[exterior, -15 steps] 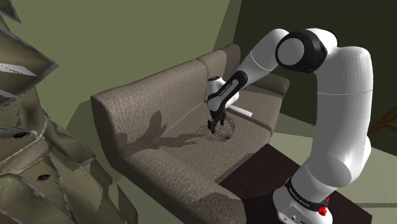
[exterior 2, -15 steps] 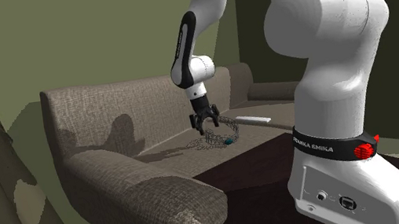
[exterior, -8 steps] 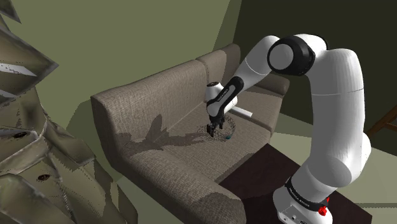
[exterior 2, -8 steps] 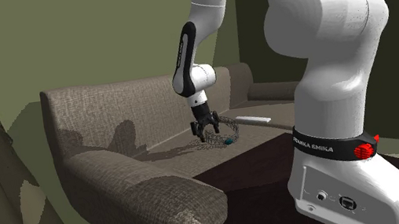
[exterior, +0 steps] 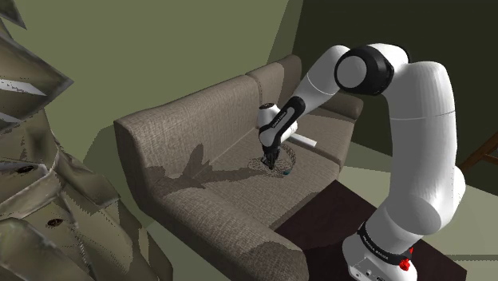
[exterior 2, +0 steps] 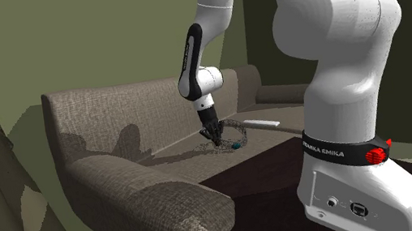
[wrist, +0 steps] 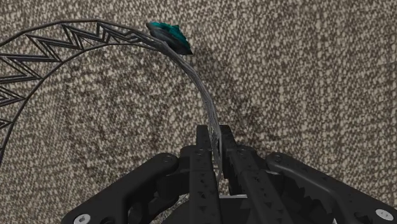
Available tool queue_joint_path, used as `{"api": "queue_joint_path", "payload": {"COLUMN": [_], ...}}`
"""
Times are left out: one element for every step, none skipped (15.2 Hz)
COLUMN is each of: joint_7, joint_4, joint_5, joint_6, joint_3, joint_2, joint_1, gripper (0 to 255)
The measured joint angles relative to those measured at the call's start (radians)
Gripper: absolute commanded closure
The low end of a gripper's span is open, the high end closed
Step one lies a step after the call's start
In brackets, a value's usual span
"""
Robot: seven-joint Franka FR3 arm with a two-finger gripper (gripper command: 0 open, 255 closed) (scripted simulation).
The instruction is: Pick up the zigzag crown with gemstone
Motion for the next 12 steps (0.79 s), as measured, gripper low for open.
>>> {"api": "queue_joint_path", "payload": {"joint_7": [0.000,0.000,-0.001,-0.002,-0.004,-0.005,-0.007,-0.010,-0.014,-0.017,-0.018,-0.020], "joint_4": [0.000,-0.002,-0.004,-0.010,-0.011,-0.016,-0.018,-0.022,-0.025,-0.025,-0.030,-0.035], "joint_5": [0.000,0.000,0.000,0.001,0.002,0.003,0.005,0.006,0.007,0.009,0.010,0.011], "joint_6": [0.000,0.000,-0.004,-0.009,-0.019,-0.027,-0.036,-0.045,-0.055,-0.065,-0.075,-0.083], "joint_3": [0.000,0.000,0.000,0.001,0.002,0.003,0.003,0.004,0.004,0.005,0.006,0.006], "joint_2": [0.000,-0.002,-0.008,-0.018,-0.030,-0.043,-0.055,-0.067,-0.081,-0.091,-0.106,-0.119], "joint_1": [0.000,0.000,0.000,0.000,0.000,0.000,0.000,-0.001,-0.003,-0.004,-0.003,-0.003], "gripper": [255,255,255,255,255,255,255,255,255,255,255,255]}}
